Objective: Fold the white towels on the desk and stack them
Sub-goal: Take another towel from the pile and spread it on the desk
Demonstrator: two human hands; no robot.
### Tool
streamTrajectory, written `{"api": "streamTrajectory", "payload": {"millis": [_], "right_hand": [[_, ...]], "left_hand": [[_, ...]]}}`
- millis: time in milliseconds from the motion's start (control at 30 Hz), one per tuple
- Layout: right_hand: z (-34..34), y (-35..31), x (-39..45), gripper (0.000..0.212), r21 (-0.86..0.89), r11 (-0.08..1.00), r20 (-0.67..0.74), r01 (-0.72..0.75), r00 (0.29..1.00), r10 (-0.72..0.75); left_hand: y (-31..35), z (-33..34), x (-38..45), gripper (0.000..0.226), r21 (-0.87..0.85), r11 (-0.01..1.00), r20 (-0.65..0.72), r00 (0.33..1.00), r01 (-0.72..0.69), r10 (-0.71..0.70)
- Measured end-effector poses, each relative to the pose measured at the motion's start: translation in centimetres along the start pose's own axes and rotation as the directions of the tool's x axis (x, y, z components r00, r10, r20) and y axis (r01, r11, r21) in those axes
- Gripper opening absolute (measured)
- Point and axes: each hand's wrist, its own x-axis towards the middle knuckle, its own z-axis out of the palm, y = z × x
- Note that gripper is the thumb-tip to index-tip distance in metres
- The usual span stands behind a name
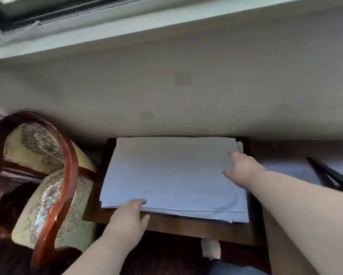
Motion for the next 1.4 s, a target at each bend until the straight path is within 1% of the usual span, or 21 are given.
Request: {"api": "streamTrajectory", "payload": {"millis": [67,133,200,267,300,367,433,500,633,700,800,900,967,1033,1067,1133,1267,1300,1333,1367,1400], "right_hand": [[1.9,-1.4,2.2,0.080,0.024,1.000,0.040,-0.007,0.999,0.006],[3.7,-2.5,4.7,0.080,0.001,1.000,0.093,0.001,0.996,-0.001],[4.8,-3.3,7.5,0.081,-0.035,0.999,0.108,0.005,0.994,-0.001],[5.1,-3.5,11.0,0.081,-0.095,0.995,0.075,0.003,0.997,0.004],[4.9,-3.6,12.7,0.081,-0.124,0.992,0.042,-0.003,0.999,0.008],[4.1,-3.9,15.6,0.077,-0.138,0.990,-0.027,-0.033,0.999,0.030],[3.7,-4.2,18.3,0.072,-0.134,0.989,-0.066,-0.055,0.997,0.046],[3.9,-4.3,20.9,0.066,-0.153,0.987,-0.060,-0.042,0.998,0.033],[4.9,-4.8,24.3,0.057,-0.221,0.974,-0.032,-0.056,0.998,0.051],[5.9,-4.8,25.7,0.058,-0.237,0.968,-0.025,-0.081,0.997,0.077],[6.7,-4.8,27.1,0.071,-0.248,0.963,-0.009,-0.109,0.994,0.111],[6.2,-5.1,27.9,0.075,-0.362,0.924,-0.026,-0.127,0.992,0.126],[5.9,-5.3,27.6,0.065,-0.432,0.892,-0.042,-0.130,0.991,0.124],[5.8,-5.4,26.7,0.046,-0.445,0.891,-0.107,-0.094,0.993,0.052],[5.8,-5.4,25.9,0.036,-0.453,0.889,-0.135,-0.073,0.991,0.013],[5.7,-5.7,23.7,0.023,-0.456,0.889,-0.131,-0.048,0.991,-0.013],[5.9,-6.6,18.6,0.020,-0.356,0.930,-0.077,-0.092,0.995,0.069],[6.0,-6.8,17.2,0.019,-0.324,0.941,-0.074,-0.103,0.994,0.083],[6.1,-7.0,15.6,0.022,-0.303,0.945,-0.065,-0.120,0.992,0.105],[6.2,-7.3,14.1,0.032,-0.310,0.943,-0.034,-0.119,0.993,0.114],[6.2,-7.6,12.7,0.042,-0.344,0.933,0.003,-0.110,0.993,0.118]], "left_hand": [[0.3,1.0,3.9,0.052,-0.036,0.998,0.027,0.998,-0.048,0.049],[0.2,1.9,8.1,0.053,-0.002,0.994,0.073,0.991,-0.110,0.110],[0.0,1.9,13.0,0.052,0.109,0.976,0.114,0.978,-0.187,0.175],[0.0,1.3,19.2,0.053,0.233,0.926,0.151,0.951,-0.298,0.269],[0.1,0.8,22.5,0.052,0.267,0.906,0.147,0.943,-0.328,0.298],[1.1,-0.6,28.3,0.050,0.273,0.902,0.107,0.942,-0.335,0.318],[2.2,-1.5,33.4,0.049,0.257,0.908,0.070,0.944,-0.330,0.323],[2.8,-1.2,37.4,0.051,0.257,0.900,0.073,0.936,-0.351,0.344],[1.4,0.9,41.7,0.054,0.292,0.894,0.121,0.940,-0.341,0.319],[0.2,2.1,43.3,0.058,0.289,0.903,0.128,0.948,-0.318,0.293],[-1.1,2.7,45.2,0.063,0.275,0.904,0.100,0.945,-0.328,0.312],[-1.5,2.7,45.9,0.055,0.354,0.866,0.044,0.931,-0.354,0.363],[-2.0,2.9,45.1,0.041,0.269,0.884,-0.048,0.911,-0.383,0.409],[-2.7,2.7,43.7,0.026,0.162,0.882,-0.144,0.874,-0.443,0.465],[-3.2,2.5,43.0,0.023,0.136,0.875,-0.159,0.861,-0.465,0.483],[-4.0,1.8,41.6,0.026,0.123,0.865,-0.145,0.853,-0.487,0.501],[-5.9,0.7,38.7,0.031,0.127,0.847,-0.096,0.843,-0.517,0.529],[-6.5,0.5,38.1,0.030,0.164,0.833,-0.055,0.839,-0.528,0.542],[-7.4,0.3,37.5,0.027,0.230,0.814,0.009,0.838,-0.533,0.546],[-8.3,0.0,36.9,0.021,0.300,0.795,0.073,0.844,-0.527,0.532],[-9.3,-0.4,36.2,0.016,0.354,0.785,0.105,0.856,-0.508,0.506]]}}
